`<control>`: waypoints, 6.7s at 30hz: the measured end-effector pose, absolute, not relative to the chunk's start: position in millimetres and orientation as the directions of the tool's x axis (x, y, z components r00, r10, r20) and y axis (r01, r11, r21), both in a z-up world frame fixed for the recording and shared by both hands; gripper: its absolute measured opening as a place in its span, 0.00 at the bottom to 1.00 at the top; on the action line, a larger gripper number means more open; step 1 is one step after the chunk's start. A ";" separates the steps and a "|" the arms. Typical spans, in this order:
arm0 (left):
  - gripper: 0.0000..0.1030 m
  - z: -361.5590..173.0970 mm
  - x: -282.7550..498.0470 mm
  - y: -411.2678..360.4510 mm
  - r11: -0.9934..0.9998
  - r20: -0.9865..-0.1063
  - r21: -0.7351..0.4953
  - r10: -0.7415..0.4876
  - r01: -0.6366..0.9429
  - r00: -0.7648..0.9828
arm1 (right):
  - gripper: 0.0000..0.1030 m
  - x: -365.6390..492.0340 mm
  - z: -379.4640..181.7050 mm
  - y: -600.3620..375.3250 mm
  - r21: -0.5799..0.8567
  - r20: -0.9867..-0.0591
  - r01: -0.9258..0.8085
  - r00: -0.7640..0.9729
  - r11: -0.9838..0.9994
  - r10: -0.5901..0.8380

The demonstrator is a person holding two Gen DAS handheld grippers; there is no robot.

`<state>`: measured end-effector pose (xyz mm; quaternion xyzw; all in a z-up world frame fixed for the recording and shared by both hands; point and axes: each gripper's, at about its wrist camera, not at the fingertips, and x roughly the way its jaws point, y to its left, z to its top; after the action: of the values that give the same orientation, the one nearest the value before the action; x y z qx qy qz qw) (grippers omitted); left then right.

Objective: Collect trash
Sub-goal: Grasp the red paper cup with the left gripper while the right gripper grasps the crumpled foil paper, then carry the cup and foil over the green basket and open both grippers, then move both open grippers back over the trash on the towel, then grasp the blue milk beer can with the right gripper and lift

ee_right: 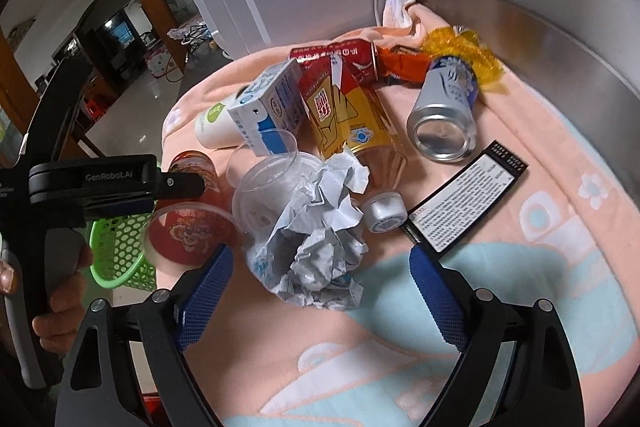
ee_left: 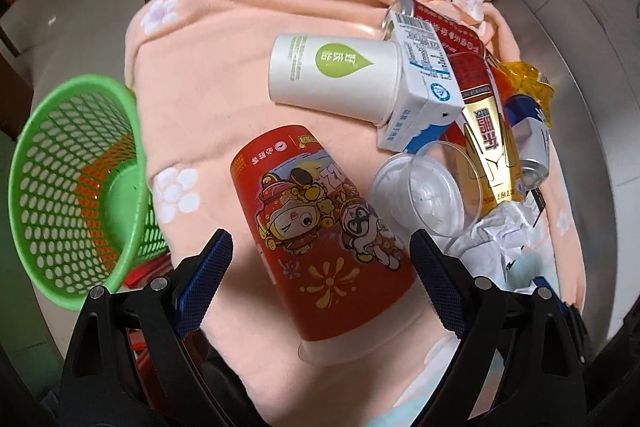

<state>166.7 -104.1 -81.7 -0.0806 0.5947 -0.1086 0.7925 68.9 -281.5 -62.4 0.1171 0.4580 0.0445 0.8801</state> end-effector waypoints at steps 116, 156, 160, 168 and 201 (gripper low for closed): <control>0.78 -53.5 202.0 112.9 0.987 -0.930 -0.117 -0.071 -0.106 0.361 | 0.70 137.1 -80.7 -93.7 0.532 -0.710 -0.235 0.400 0.813 0.580; 0.78 -50.6 154.6 -160.1 0.867 -0.913 -0.106 -0.279 0.487 0.298 | 0.70 12.3 -64.8 -308.1 0.293 -0.789 0.243 0.608 0.924 0.091; 0.78 -50.6 157.0 -161.7 0.865 -0.913 -0.101 -0.276 0.491 0.300 | 0.70 17.5 -63.9 -311.5 0.291 -0.787 0.241 0.610 0.926 0.089; 0.78 -48.0 165.0 -165.8 0.865 -0.912 -0.089 -0.270 0.494 0.310 | 0.70 29.3 -60.4 -323.2 0.287 -0.783 0.236 0.616 0.928 0.085; 0.78 -43.5 208.5 -205.4 0.858 -0.911 -0.110 -0.289 0.502 0.295 | 0.70 179.9 -87.3 -433.5 0.459 -0.817 0.310 0.517 0.832 0.258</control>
<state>208.5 -205.4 -43.5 0.0986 0.5394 -0.2477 0.7987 179.9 -433.5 -87.3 0.2891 0.4914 -0.0160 0.8214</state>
